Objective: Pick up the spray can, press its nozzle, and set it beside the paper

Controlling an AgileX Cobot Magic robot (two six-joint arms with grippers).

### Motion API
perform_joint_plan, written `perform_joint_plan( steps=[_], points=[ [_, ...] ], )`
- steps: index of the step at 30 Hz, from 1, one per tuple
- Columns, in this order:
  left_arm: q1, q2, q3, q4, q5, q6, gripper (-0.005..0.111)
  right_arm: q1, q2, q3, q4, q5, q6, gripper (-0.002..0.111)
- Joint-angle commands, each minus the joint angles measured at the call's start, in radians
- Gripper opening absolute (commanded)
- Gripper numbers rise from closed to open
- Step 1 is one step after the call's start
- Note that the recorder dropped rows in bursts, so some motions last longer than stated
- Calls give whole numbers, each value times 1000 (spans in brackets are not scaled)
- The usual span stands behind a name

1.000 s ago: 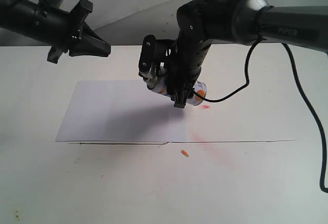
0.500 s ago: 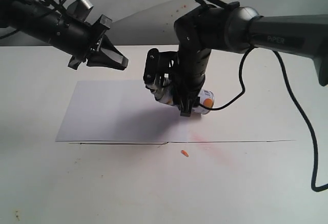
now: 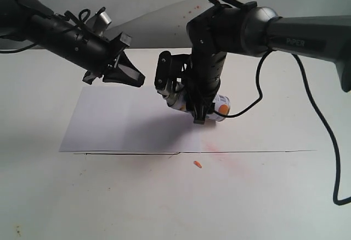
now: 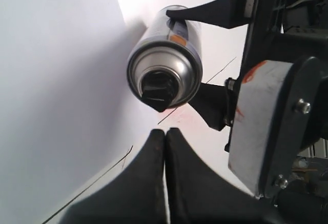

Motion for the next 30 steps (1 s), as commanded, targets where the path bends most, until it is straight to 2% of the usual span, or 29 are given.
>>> perform_joint_plan(
  steps=[1,13,21,30],
  points=[
    [-20,1,-7,-3,-39,26,0,0,-17,-4,1,-17,-1,0],
    [-25,52,-7,-1,-60,44,0,0,-17,-4,1,-17,-1,0],
    [-25,70,-7,-76,-62,101,0,0,-17,-4,1,-17,-1,0],
    [-40,71,-7,-81,-64,124,0,0,-17,-4,1,-17,-1,0]
  ],
)
